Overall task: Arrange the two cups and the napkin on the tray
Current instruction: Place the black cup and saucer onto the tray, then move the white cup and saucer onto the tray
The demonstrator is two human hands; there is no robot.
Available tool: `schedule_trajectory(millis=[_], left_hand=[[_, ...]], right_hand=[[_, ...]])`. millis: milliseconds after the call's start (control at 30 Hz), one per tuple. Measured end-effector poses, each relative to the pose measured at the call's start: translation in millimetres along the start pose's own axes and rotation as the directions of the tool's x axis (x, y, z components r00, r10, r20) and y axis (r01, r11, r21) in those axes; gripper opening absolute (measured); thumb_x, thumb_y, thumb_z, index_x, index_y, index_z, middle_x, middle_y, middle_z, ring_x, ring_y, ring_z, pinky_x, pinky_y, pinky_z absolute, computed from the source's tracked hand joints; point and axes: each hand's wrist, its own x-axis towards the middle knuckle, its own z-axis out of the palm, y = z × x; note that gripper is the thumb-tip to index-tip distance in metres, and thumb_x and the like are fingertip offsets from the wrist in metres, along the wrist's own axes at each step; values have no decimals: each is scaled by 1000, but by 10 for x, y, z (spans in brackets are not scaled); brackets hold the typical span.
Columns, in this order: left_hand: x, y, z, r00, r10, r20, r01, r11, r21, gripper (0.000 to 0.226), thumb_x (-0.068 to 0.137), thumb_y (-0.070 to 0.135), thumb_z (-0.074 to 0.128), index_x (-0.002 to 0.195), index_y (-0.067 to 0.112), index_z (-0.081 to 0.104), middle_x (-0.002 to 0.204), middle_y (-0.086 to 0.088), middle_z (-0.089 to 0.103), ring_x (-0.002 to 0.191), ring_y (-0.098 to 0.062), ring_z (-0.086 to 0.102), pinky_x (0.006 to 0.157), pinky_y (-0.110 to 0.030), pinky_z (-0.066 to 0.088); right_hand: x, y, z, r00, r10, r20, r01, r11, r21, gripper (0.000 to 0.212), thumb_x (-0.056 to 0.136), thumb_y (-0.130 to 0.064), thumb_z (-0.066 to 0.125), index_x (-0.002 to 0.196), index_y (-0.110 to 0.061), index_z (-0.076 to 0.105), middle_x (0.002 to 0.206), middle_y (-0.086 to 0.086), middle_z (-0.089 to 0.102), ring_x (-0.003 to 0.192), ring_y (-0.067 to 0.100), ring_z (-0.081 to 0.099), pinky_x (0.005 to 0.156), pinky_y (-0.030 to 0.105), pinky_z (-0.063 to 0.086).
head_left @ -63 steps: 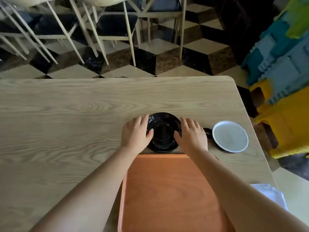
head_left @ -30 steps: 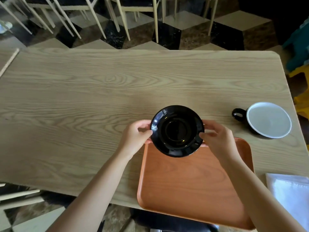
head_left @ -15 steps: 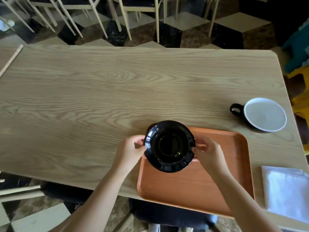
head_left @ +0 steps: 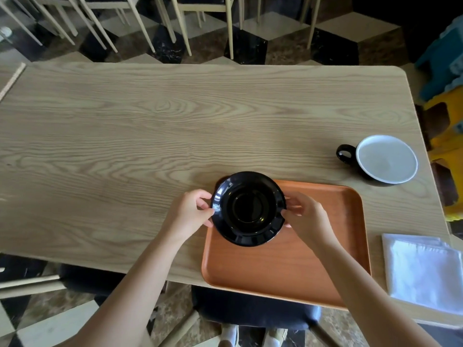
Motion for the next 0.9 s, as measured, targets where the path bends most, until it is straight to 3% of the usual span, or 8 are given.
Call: schedule_trajectory(millis=[133,267,333,433,567,667,733,900], left_hand=[[-22,153,-43,997,3,-78,20,958,286,22,84,26,61,104,20,62,84,9,66,73,-15,64,70,-31,51],[-32,591,117,958,255,-134,-199,921,336,20,86,29,58,103,20,64,92,6,68,82,-17,63,70,-31,50],[-34,872,282,883,448,-138,-378,855,355,25,85,28,60,107,17,63,101,0,69,89,-19,64,74,-33,52],[13,1289,552,670,737,-82,-641,631,436,34,82,24,66,111,8,62,106,-9,66,91,-26,64,74,-37,53],[206,1729,952,531,845,60,-754,439,489,54,80,28,67,127,8,51,134,-18,49,118,-32,50,90,-44,46],[372,1938,1203,503,849,164,-773,356,525,61,80,33,65,133,10,44,146,-19,33,133,-32,32,97,-45,36],[472,1999,1331,510,828,231,-764,313,564,61,83,37,61,135,12,41,150,-17,27,137,-28,25,99,-44,32],[637,2031,1497,594,748,295,-759,400,514,57,84,38,62,133,14,43,144,-12,33,129,-27,32,100,-41,36]], right_hand=[[-1,-94,-202,988,-57,144,85,978,-189,34,79,-11,64,111,-22,62,90,-6,67,80,13,63,67,20,42],[-11,-245,-588,972,-194,135,229,916,-331,31,80,-15,66,111,-18,62,99,-3,68,78,9,61,72,23,44],[-37,-285,-809,956,-288,52,284,873,-397,31,78,-15,67,109,-17,63,102,3,67,80,14,60,73,29,48],[-56,-260,-1180,898,-422,-123,281,767,-577,39,74,-18,71,111,-15,62,115,8,62,105,27,55,79,39,49],[65,-18,-1657,888,-422,-185,144,635,-759,60,69,-30,76,122,-13,54,136,20,44,125,39,36,94,53,40],[184,220,-1844,955,-247,-164,45,669,-742,74,70,-44,73,134,-25,41,152,16,19,137,34,19,103,51,32],[256,344,-1885,974,-188,-128,36,684,-729,76,71,-47,71,136,-28,37,154,14,13,136,33,22,103,49,34],[372,501,-1891,949,-291,-123,125,703,-700,62,71,-33,75,125,-13,52,147,10,34,115,31,51,84,44,51]])
